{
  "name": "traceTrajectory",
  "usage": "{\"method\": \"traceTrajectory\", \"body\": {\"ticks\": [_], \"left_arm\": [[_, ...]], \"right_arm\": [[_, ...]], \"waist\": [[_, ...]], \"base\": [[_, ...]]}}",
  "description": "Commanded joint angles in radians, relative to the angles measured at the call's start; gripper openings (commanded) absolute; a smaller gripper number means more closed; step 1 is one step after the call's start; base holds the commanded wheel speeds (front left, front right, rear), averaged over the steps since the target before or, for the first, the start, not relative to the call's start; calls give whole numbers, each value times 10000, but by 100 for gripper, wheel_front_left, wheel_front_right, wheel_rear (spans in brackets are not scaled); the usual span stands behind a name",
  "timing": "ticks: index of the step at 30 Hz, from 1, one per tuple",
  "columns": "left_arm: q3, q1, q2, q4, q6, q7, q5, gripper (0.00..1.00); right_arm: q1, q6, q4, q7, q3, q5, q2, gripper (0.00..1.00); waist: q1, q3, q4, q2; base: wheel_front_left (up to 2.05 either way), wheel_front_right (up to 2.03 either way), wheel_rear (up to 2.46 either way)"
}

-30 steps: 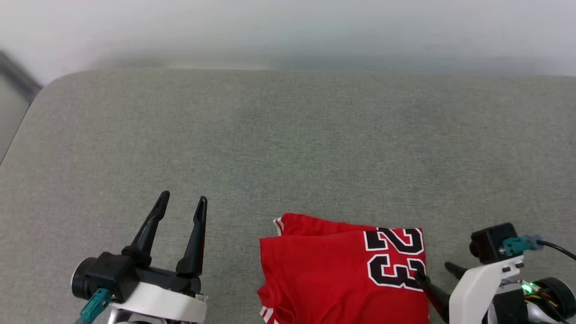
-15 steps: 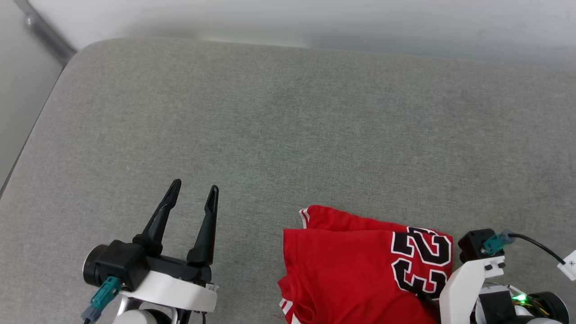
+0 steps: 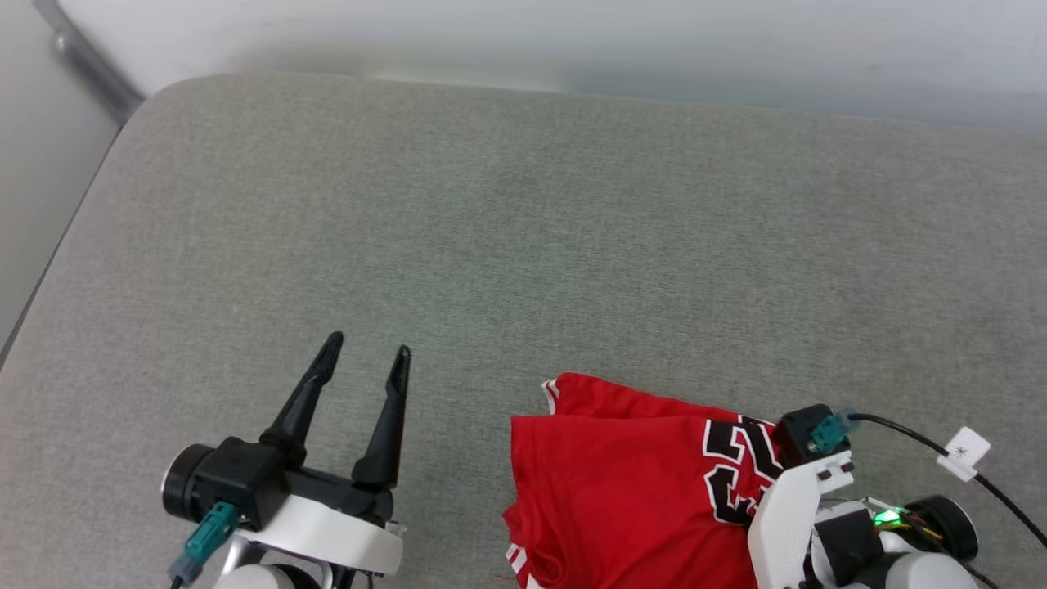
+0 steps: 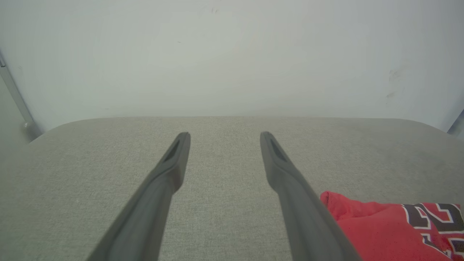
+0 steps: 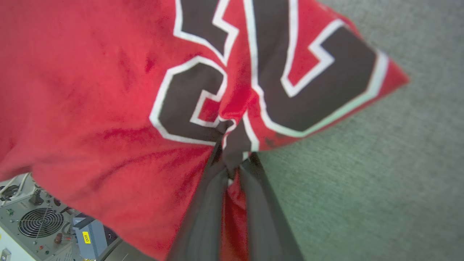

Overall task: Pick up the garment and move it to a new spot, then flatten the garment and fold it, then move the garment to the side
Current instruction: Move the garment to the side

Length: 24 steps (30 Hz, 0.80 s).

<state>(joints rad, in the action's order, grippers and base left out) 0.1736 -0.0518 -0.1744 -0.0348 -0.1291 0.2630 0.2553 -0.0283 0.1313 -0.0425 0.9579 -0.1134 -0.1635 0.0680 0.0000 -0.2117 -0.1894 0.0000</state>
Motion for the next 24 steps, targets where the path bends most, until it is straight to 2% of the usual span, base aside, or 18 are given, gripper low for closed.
{"method": "traceTrajectory", "body": {"ticks": [1,3,4,8,14,15,16,17,18,19,24], "left_arm": [[31,-63,80,-14,-17,22,-11,100],[30,-54,95,-62,-16,22,-4,100],[30,-54,95,-62,-16,22,-4,100],[35,-34,86,-192,-17,22,-54,100],[304,-447,-49,-686,-17,22,-89,100],[393,-672,-143,-876,-17,22,-148,100],[454,-815,-203,-959,-16,22,-167,100],[512,-927,-261,-1053,-17,22,-204,100],[512,-927,-261,-1053,-17,22,-204,100],[661,-1195,-367,-1212,-16,22,-254,100],[1035,-1832,-693,-1451,-16,23,-360,100]], "right_arm": [[-223,-15,46,-68,-207,193,409,0],[-453,-17,-131,-3,-642,454,1050,0],[-453,-17,-131,-3,-642,454,1050,0],[-1104,-9,-609,109,-1690,712,2375,0],[-2391,-9,-1178,208,-2870,826,4809,0],[-2829,-11,-1236,65,-3002,775,5543,0],[-3085,-12,-1212,-91,-2960,870,5879,0],[-3262,-11,-1160,-187,-2983,912,6156,0],[-3262,-11,-1160,-187,-2983,912,6156,0],[-3511,-11,-874,-457,-2845,862,6612,0],[-3992,-11,-36,-1282,-2119,951,7094,0]], "waist": [[0,92,263,0],[0,122,546,0],[0,122,546,0],[0,48,1375,0],[0,-489,2789,0],[0,-760,3233,0],[0,-925,3460,0],[0,-1097,3667,0],[0,-1097,3667,0],[0,-1469,4047,0],[0,-2243,4561,0]], "base": [[0,0,0],[0,0,0],[0,0,0],[0,0,0],[0,0,0],[0,0,0],[0,0,0],[0,0,0],[0,0,0],[0,0,0],[0,0,0]]}}
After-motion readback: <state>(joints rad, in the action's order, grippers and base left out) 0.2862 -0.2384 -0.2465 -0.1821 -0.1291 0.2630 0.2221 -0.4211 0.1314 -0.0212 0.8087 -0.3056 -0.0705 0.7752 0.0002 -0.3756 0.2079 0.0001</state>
